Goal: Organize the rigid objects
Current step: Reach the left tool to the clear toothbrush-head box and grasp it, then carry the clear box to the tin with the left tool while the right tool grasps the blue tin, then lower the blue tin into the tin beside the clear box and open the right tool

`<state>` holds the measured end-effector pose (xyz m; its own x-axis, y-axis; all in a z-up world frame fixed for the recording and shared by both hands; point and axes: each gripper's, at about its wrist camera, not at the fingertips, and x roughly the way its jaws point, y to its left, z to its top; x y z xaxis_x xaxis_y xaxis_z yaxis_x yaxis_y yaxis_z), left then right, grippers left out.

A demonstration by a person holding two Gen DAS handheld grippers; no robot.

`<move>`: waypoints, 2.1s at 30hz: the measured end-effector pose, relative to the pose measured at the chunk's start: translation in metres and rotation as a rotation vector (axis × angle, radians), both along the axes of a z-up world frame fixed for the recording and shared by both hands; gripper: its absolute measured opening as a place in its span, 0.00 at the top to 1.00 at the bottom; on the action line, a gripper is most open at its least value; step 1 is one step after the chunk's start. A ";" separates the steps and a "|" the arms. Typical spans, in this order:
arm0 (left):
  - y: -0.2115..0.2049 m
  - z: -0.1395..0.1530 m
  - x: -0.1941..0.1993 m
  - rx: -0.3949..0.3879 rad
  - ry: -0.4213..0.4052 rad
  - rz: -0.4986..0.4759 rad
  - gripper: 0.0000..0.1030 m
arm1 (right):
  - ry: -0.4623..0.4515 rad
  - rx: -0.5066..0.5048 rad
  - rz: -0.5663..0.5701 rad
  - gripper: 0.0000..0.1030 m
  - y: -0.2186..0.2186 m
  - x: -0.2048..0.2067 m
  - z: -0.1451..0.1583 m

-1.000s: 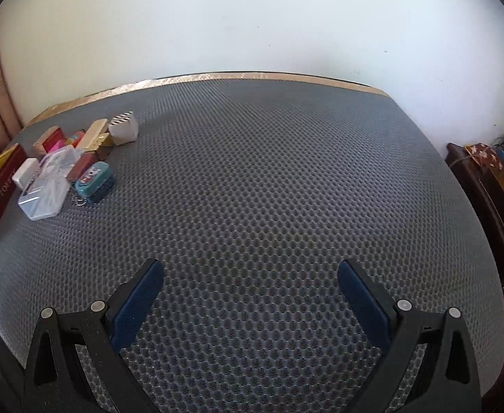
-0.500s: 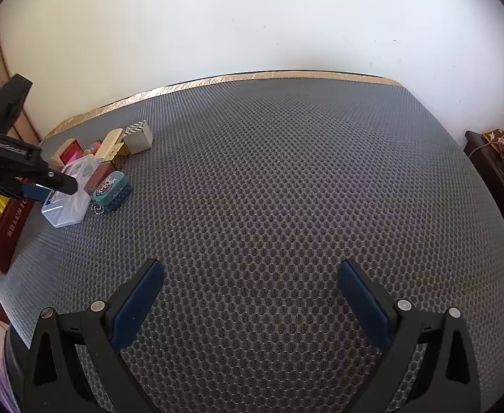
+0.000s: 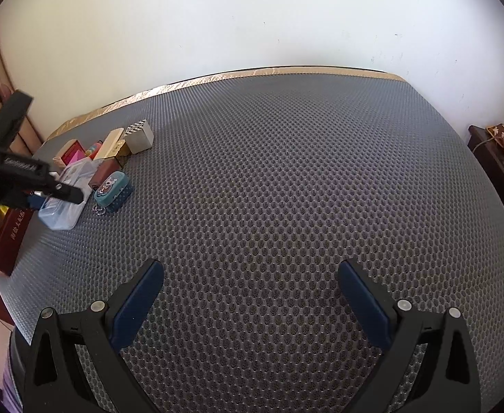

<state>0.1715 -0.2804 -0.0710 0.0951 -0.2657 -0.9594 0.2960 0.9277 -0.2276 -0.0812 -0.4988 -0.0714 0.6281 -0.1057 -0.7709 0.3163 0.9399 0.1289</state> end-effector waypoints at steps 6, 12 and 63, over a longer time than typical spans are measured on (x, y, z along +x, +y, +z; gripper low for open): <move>0.034 0.018 -0.043 -0.073 -0.035 0.001 0.37 | -0.034 0.008 0.133 0.02 0.029 0.017 0.023; 0.067 0.020 -0.066 -0.112 0.022 0.013 0.37 | -0.036 -0.088 0.378 0.03 0.075 0.065 0.029; 0.258 0.031 0.088 0.155 -0.147 0.267 0.36 | -0.086 0.015 0.638 0.61 0.194 0.097 0.072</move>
<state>0.2598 -0.0224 -0.0401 0.2824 -0.0647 -0.9571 0.0570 0.9971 -0.0506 0.0162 -0.3053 0.0009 0.6234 0.3192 -0.7138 -0.3159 0.9379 0.1435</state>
